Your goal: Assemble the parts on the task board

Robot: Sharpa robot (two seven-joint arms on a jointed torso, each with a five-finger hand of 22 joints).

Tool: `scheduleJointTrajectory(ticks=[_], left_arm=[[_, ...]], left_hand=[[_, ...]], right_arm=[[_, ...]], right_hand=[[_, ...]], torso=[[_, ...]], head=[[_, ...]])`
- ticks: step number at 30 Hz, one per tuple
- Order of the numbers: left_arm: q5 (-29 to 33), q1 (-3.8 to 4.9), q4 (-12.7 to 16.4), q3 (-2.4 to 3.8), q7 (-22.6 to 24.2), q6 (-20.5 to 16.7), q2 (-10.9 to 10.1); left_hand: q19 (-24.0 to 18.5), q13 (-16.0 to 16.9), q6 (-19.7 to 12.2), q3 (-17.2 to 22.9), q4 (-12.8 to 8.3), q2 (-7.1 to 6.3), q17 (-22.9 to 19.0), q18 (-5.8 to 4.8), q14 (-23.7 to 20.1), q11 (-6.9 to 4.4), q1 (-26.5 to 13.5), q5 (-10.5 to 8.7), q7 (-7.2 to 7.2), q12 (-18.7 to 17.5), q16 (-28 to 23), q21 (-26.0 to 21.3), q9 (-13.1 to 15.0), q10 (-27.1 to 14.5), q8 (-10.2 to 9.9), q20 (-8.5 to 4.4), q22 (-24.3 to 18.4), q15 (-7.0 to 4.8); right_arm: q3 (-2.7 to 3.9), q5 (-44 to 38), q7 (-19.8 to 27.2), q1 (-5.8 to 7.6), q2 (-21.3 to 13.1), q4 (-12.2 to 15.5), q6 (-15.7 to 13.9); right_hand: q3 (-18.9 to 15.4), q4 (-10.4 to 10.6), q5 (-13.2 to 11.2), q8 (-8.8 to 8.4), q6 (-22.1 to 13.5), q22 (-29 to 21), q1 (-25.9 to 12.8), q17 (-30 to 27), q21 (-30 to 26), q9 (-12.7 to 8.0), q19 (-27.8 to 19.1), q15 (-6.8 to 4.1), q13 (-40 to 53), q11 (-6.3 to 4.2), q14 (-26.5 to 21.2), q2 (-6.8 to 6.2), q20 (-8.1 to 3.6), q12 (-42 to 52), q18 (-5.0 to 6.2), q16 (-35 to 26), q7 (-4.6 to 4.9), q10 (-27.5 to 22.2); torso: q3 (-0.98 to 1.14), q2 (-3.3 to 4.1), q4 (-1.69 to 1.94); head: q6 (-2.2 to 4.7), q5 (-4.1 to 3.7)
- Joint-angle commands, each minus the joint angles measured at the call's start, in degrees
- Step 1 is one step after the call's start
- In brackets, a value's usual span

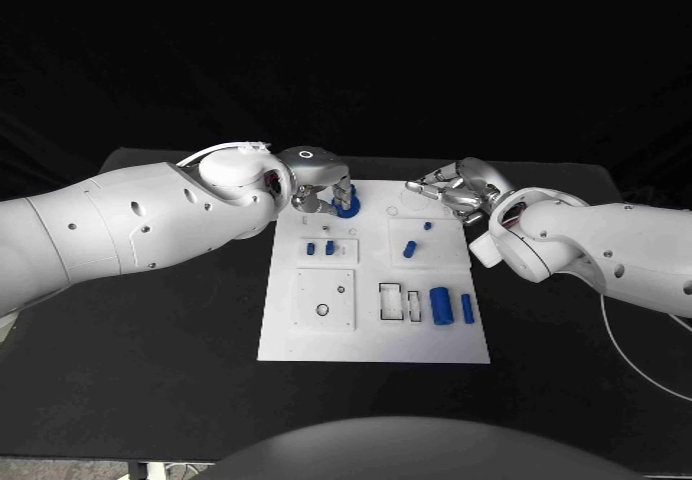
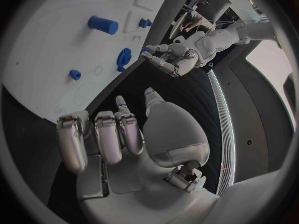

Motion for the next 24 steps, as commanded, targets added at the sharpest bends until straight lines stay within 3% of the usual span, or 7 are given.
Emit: scheduleJointTrajectory(ticks=[1,13,18,24], left_arm=[[0.34,0.14,-0.13,-0.02,0.43,1.69,-0.58],[0.74,0.10,0.56,-0.12,0.06,3.24,-2.61],[0.84,0.02,0.49,-0.16,-0.04,4.15,-2.54],[0.91,-0.39,-0.37,-0.20,-0.29,4.37,-2.04]], left_hand=[[6.03,-0.09,0.39,0.15,0.27,-0.02,15.08,-0.43,6.06,-0.10,-0.74,0.05,-0.07,-0.44,0.15,0.14,0.06,0.39,0.24,-0.22,15.10,0.31],[6.03,-0.12,0.13,0.33,0.26,0.09,15.08,-0.43,6.06,-0.14,-1.07,0.05,-0.15,-0.78,0.15,0.14,-0.05,0.18,0.00,-0.21,15.10,0.28],[6.03,-0.14,-0.04,0.48,0.21,0.08,15.08,-0.43,6.06,-0.23,-1.10,0.05,-0.24,-0.93,0.15,0.14,-0.12,-0.06,-0.14,-0.20,15.10,0.24],[6.03,-0.14,-0.08,0.54,0.20,0.09,15.08,-0.43,6.06,-0.25,-1.10,0.05,-0.27,-0.97,0.15,0.14,-0.14,-0.14,-0.19,-0.20,15.10,0.21]], right_arm=[[0.00,-0.22,0.11,-0.06,0.02,-0.09,0.78],[0.00,-0.18,0.16,-0.09,0.00,-0.04,0.87],[0.00,-0.18,0.21,-0.09,-0.08,0.01,1.01],[0.00,-0.18,0.29,-0.09,-0.03,0.11,0.94]], right_hand=[[-0.40,0.06,0.23,0.23,0.26,15.05,0.14,15.08,0.26,0.09,6.00,0.33,14.98,0.41,5.97,0.21,0.48,-0.28,-0.38,0.23,0.11,5.91],[-0.42,0.07,0.24,0.24,0.29,15.05,0.16,15.08,0.26,0.09,6.00,0.33,14.98,0.42,5.97,0.23,0.49,-0.28,-0.38,0.23,0.12,5.91],[-0.43,0.07,0.24,0.24,0.29,15.05,0.17,15.08,0.26,0.09,6.00,0.34,14.98,0.43,5.97,0.23,0.49,-0.28,-0.38,0.23,0.13,5.91],[-0.43,0.07,0.24,0.24,0.29,15.05,0.17,15.08,0.26,0.09,6.00,0.34,14.98,0.43,5.97,0.23,0.49,-0.28,-0.38,0.23,0.13,5.91]], torso=[[-0.02,0.04,0.04],[-0.07,0.11,-0.02],[-0.04,0.12,0.06],[-0.04,0.17,-0.11]], head=[[0.01,0.07],[0.05,0.29],[-0.04,0.47],[0.02,0.72]])
